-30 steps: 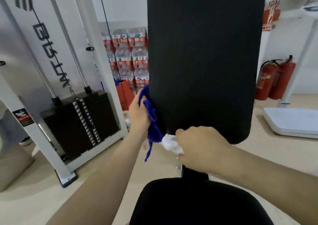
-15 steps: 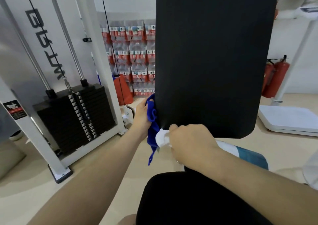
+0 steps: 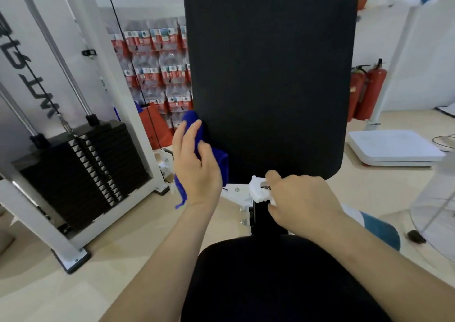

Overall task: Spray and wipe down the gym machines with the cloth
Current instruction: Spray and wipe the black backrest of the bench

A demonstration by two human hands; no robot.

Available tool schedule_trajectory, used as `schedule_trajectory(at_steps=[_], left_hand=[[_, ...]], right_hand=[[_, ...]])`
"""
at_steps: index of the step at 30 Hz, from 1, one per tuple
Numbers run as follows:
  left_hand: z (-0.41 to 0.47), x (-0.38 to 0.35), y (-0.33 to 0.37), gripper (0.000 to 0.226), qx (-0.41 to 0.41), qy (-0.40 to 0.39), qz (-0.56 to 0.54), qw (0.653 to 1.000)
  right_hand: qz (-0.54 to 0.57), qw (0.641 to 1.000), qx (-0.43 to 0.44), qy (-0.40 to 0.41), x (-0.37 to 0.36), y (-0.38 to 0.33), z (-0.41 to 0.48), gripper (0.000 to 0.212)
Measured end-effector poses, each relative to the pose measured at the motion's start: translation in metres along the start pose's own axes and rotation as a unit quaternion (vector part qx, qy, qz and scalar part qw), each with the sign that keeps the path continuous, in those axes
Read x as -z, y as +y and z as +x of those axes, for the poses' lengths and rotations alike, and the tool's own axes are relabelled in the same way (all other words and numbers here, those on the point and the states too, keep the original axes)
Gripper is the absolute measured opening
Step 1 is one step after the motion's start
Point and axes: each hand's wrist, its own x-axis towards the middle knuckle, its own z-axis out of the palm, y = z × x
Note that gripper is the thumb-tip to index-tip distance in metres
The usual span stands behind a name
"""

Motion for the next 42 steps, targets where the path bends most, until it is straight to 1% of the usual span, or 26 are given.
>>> schedule_trajectory(at_steps=[2,3,5,6,7,10,13,14,15,16,18,19,21,23,26,27,29,31,33,35,36,37,39,40,41,42], left_hand=[[-0.007,0.0,-0.006,0.041,-0.119,-0.035,0.079,0.989],[-0.014,-0.002,-0.013,0.041,-0.198,-0.077,0.11,0.971],[-0.027,-0.006,-0.029,0.044,-0.351,-0.172,0.176,0.904],[-0.031,-0.006,-0.035,0.046,-0.4,-0.207,0.206,0.869],[-0.032,-0.006,-0.036,0.049,-0.43,-0.233,0.229,0.842],[-0.028,-0.005,-0.033,0.052,-0.481,-0.295,0.25,0.787],[-0.009,-0.002,-0.03,0.058,-0.571,-0.363,0.226,0.701],[0.001,-0.002,-0.027,0.062,-0.594,-0.371,0.229,0.676],[0.017,0.007,-0.027,0.065,-0.594,-0.371,0.251,0.669],[0.03,0.017,-0.026,0.069,-0.573,-0.358,0.272,0.685],[0.041,0.03,-0.025,0.074,-0.498,-0.338,0.289,0.744],[0.035,0.03,-0.023,0.077,-0.472,-0.334,0.298,0.759],[0.013,0.02,-0.026,0.088,-0.446,-0.329,0.319,0.769],[-0.002,0.005,-0.022,0.087,-0.474,-0.325,0.313,0.756],[-0.009,-0.025,-0.01,0.064,-0.573,-0.316,0.289,0.699],[-0.013,-0.038,-0.005,0.058,-0.598,-0.308,0.264,0.691],[-0.03,-0.064,0.002,0.043,-0.629,-0.272,0.199,0.701],[-0.041,-0.081,0.008,0.038,-0.64,-0.247,0.166,0.708],[-0.044,-0.084,0.012,0.045,-0.633,-0.263,0.162,0.71],[-0.042,-0.073,0.024,0.054,-0.605,-0.313,0.192,0.706],[-0.043,-0.064,0.033,0.055,-0.567,-0.346,0.213,0.716],[-0.043,-0.054,0.043,0.054,-0.503,-0.383,0.232,0.739],[-0.04,-0.035,0.064,0.046,-0.315,-0.451,0.247,0.797],[-0.034,-0.025,0.071,0.042,-0.222,-0.469,0.236,0.821],[-0.025,-0.015,0.077,0.039,-0.127,-0.489,0.213,0.837],[-0.013,-0.005,0.079,0.04,-0.034,-0.511,0.194,0.836]], right_hand=[[0.007,1.0,-0.001,0.004,-0.002,0.008,-0.004,0.027],[0.019,1.0,-0.007,0.009,-0.002,0.014,-0.007,0.029],[0.034,0.999,-0.016,0.018,-0.004,0.022,-0.01,0.031],[0.034,0.999,-0.014,0.017,-0.006,0.024,-0.012,0.031],[0.029,0.999,-0.013,0.016,-0.009,0.025,-0.013,0.031],[0.021,0.999,-0.009,0.039,-0.015,0.024,-0.019,0.029],[0.046,0.998,-0.018,0.045,-0.017,0.025,-0.025,0.031],[0.054,0.997,-0.024,0.038,-0.017,0.032,-0.03,0.033],[0.07,0.996,-0.026,0.041,-0.019,0.033,-0.031,0.033],[0.078,0.995,-0.028,0.055,-0.02,0.036,-0.031,0.033],[0.086,0.993,-0.037,0.078,-0.022,0.039,-0.034,0.032],[0.093,0.992,-0.045,0.076,-0.022,0.04,-0.035,0.032],[0.105,0.99,-0.053,0.074,-0.02,0.042,-0.038,0.031],[0.126,0.987,-0.065,0.074,-0.018,0.048,-0.043,0.033],[0.166,0.978,-0.105,0.076,-0.022,0.064,-0.051,0.039],[0.181,0.973,-0.121,0.081,-0.023,0.069,-0.053,0.04],[0.209,0.963,-0.144,0.089,-0.025,0.075,-0.058,0.042],[0.226,0.957,-0.157,0.091,-0.026,0.077,-0.062,0.044],[0.235,0.954,-0.165,0.086,-0.025,0.079,-0.066,0.045],[0.246,0.95,-0.17,0.084,-0.025,0.082,-0.07,0.044],[0.25,0.949,-0.173,0.08,-0.025,0.083,-0.071,0.043],[0.251,0.949,-0.174,0.076,-0.025,0.083,-0.072,0.041],[0.252,0.949,-0.176,0.07,-0.024,0.084,-0.074,0.039],[0.255,0.949,-0.175,0.067,-0.022,0.084,-0.073,0.039],[0.256,0.95,-0.168,0.066,-0.02,0.084,-0.072,0.039],[0.257,0.951,-0.16,0.066,-0.018,0.083,-0.069,0.039]])
